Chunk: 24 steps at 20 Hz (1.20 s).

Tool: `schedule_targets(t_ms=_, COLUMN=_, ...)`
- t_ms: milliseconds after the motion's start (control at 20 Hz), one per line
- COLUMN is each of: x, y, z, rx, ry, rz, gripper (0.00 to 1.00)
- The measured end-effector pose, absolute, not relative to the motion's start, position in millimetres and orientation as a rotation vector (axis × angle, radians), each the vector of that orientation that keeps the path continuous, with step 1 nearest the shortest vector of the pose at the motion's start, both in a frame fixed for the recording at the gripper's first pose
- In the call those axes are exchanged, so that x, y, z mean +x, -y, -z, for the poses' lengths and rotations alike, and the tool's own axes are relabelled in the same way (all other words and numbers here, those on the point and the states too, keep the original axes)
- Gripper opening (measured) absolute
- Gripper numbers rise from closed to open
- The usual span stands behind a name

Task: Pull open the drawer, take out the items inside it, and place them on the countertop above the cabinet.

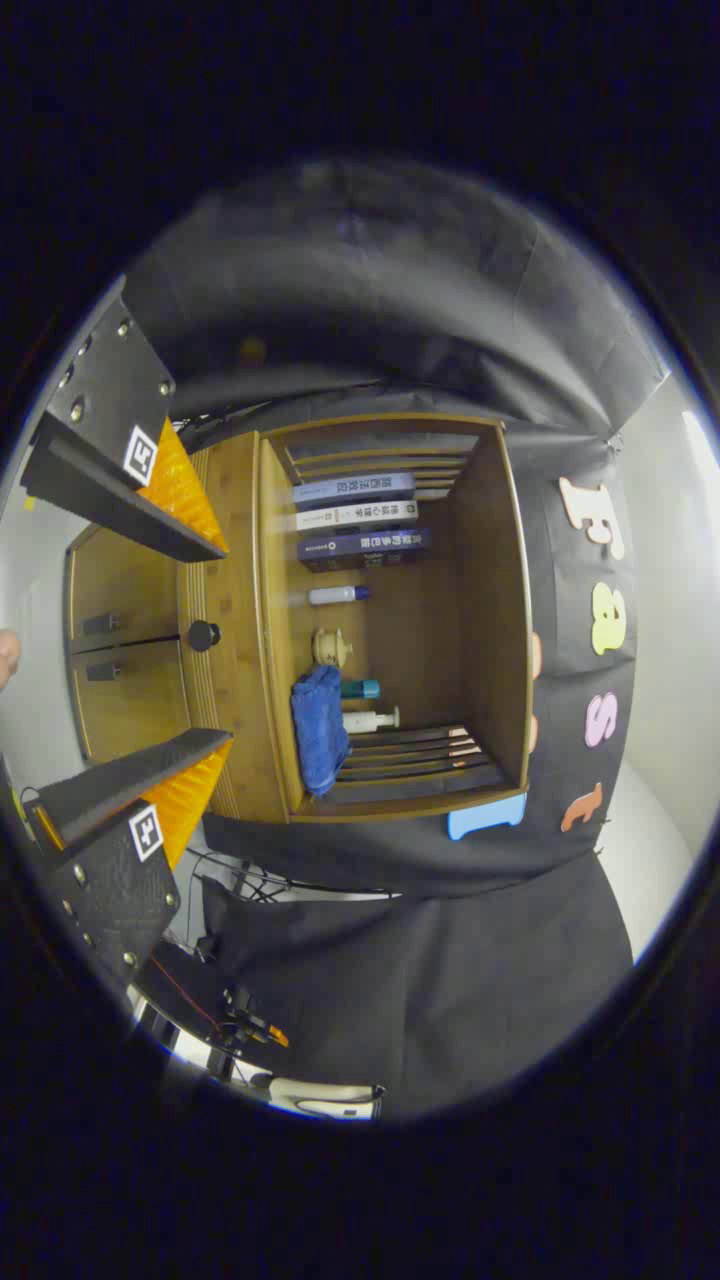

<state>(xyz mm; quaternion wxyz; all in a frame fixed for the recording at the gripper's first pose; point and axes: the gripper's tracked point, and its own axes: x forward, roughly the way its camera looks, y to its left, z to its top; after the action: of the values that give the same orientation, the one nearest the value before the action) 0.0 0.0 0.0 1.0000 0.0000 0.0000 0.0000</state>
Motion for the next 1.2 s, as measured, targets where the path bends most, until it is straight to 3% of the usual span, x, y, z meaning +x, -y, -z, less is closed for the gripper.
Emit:
schedule_targets(t_ms=850, x=9, y=4, z=12, rx=-0.008, ry=-0.011, rz=0.005, gripper=1.0)
schedule_targets(t_ms=1200, x=82, y=8, z=44, rx=0.006, ry=-0.031, rz=0.017, gripper=1.0)
